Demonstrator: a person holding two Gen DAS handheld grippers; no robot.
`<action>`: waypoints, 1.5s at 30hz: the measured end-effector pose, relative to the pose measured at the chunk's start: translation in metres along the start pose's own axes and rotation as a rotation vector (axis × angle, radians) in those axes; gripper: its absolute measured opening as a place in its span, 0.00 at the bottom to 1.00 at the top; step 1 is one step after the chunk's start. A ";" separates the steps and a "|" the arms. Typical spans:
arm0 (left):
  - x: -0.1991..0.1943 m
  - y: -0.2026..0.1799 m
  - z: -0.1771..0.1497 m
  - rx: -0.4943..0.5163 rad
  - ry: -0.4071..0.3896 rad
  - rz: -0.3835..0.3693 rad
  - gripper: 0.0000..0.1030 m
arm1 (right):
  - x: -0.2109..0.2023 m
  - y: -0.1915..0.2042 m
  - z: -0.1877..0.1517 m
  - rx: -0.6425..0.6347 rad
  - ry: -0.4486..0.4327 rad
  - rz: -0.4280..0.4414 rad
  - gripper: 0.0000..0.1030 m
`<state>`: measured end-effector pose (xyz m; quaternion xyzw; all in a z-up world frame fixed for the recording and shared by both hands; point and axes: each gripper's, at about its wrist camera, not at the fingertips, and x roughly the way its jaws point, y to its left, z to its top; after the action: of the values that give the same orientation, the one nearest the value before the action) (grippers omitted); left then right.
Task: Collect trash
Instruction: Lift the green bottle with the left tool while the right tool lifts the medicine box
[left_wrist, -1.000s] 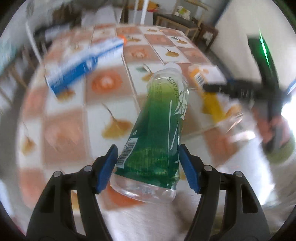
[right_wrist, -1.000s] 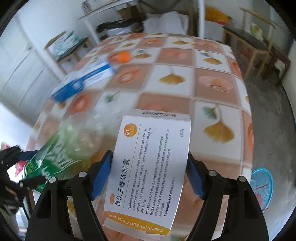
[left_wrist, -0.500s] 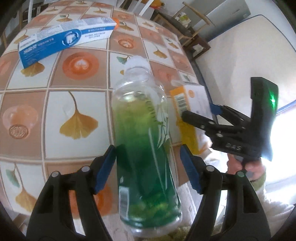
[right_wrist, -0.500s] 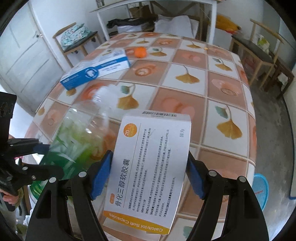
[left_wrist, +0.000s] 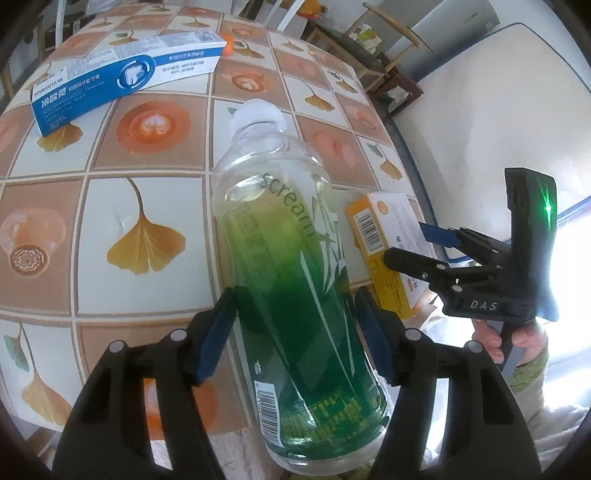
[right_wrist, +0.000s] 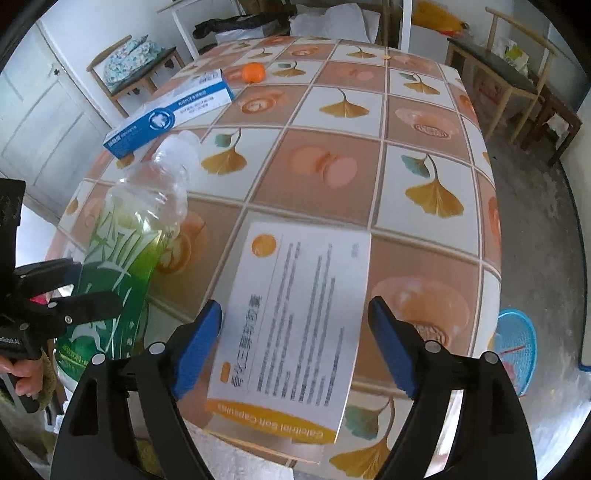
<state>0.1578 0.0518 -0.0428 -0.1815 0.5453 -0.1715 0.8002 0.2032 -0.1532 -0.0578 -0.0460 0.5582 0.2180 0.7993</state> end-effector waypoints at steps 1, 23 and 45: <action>0.000 -0.001 -0.001 0.005 -0.004 0.007 0.60 | -0.001 0.000 -0.002 0.001 0.006 0.003 0.78; -0.012 -0.005 -0.017 -0.023 -0.127 0.022 0.57 | 0.000 0.007 -0.027 0.056 0.007 -0.059 0.69; 0.006 0.003 -0.013 -0.054 -0.096 -0.057 0.53 | -0.008 0.013 -0.025 0.093 -0.003 -0.083 0.69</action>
<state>0.1480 0.0500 -0.0535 -0.2265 0.5053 -0.1705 0.8150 0.1741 -0.1520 -0.0572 -0.0317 0.5640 0.1584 0.8098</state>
